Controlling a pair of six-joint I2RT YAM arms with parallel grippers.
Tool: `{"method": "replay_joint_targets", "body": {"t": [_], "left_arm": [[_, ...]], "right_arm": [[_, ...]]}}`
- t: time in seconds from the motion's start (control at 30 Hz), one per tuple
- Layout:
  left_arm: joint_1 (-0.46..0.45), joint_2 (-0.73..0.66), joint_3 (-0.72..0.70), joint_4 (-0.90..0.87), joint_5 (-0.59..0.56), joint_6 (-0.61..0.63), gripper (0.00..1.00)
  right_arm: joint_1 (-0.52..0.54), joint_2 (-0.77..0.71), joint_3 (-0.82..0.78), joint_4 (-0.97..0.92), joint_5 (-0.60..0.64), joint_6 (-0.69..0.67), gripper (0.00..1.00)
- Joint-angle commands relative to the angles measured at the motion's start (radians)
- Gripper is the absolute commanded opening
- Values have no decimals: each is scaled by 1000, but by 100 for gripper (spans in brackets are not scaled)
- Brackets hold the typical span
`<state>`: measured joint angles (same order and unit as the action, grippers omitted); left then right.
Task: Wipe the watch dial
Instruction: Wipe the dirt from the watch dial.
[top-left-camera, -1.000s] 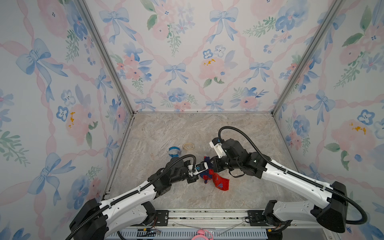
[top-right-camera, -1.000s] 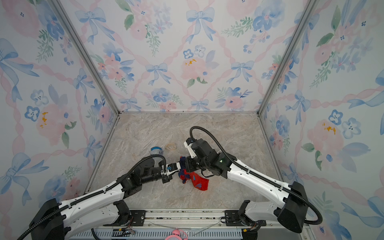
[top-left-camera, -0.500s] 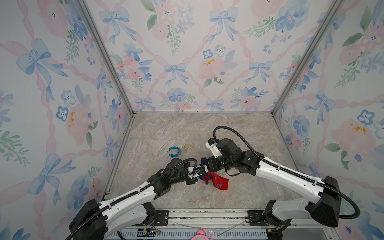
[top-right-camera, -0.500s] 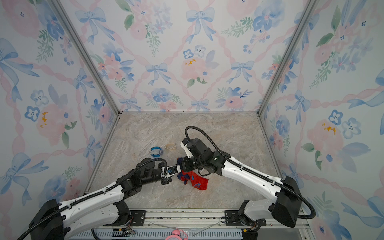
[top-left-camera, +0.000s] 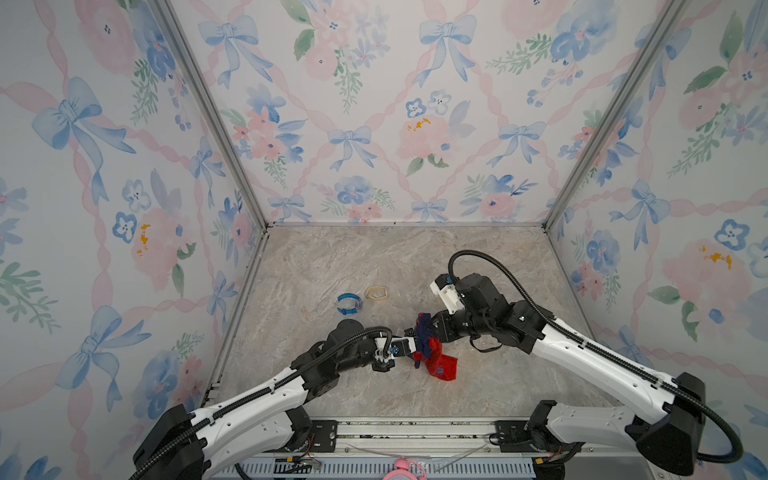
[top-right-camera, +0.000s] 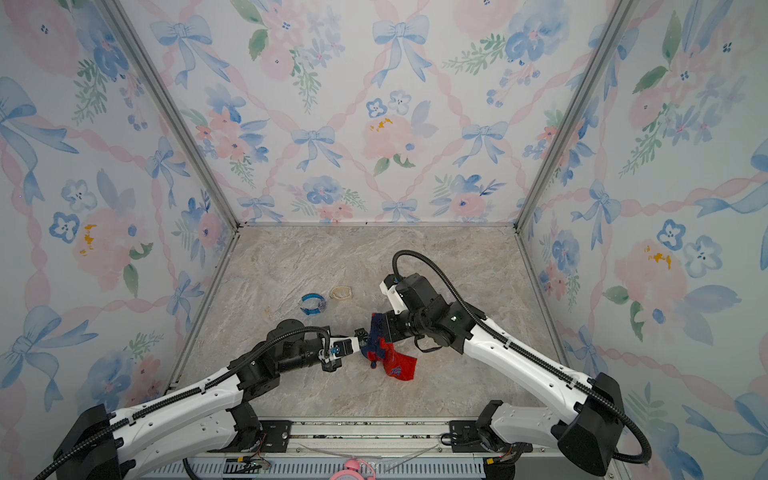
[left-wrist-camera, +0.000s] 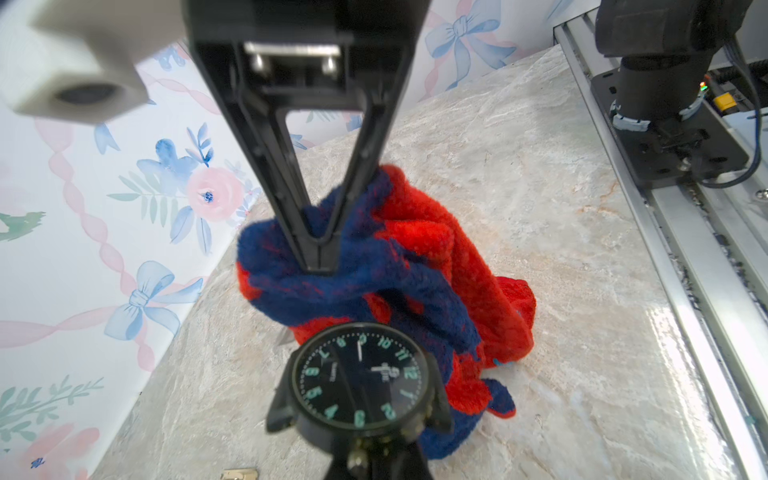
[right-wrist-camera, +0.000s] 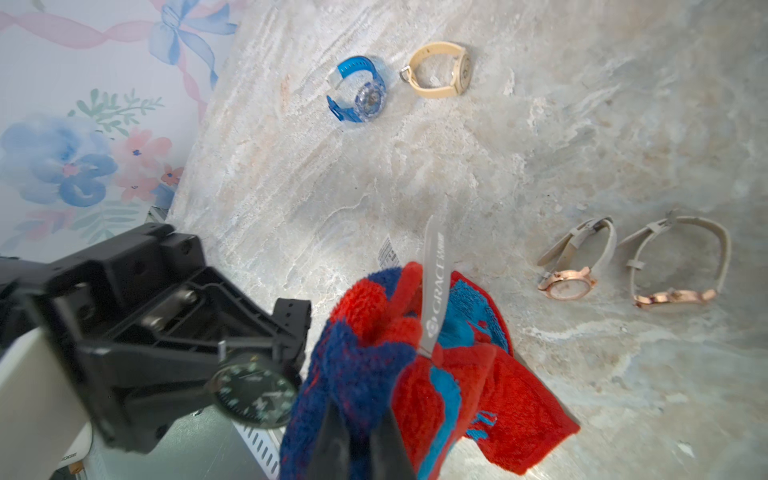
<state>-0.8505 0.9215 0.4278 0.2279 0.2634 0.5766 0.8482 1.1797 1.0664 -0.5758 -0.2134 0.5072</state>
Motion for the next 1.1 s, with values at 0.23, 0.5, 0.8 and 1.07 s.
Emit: {"method": "replay_joint_targets", "body": {"t": [0.23, 0.5, 0.8, 1.07], "left_arm": [[13, 14, 20, 8, 19, 48, 9], [14, 17, 28, 6, 17, 37, 9], [16, -22, 10, 31, 33, 22, 7], [16, -55, 2, 40, 43, 18, 7]], "right_arm": [[87, -14, -20, 65, 20, 40, 0], [161, 117, 32, 138, 25, 45, 0], [110, 129, -56, 187, 40, 64, 0], [62, 102, -127, 204, 17, 74, 0]]}}
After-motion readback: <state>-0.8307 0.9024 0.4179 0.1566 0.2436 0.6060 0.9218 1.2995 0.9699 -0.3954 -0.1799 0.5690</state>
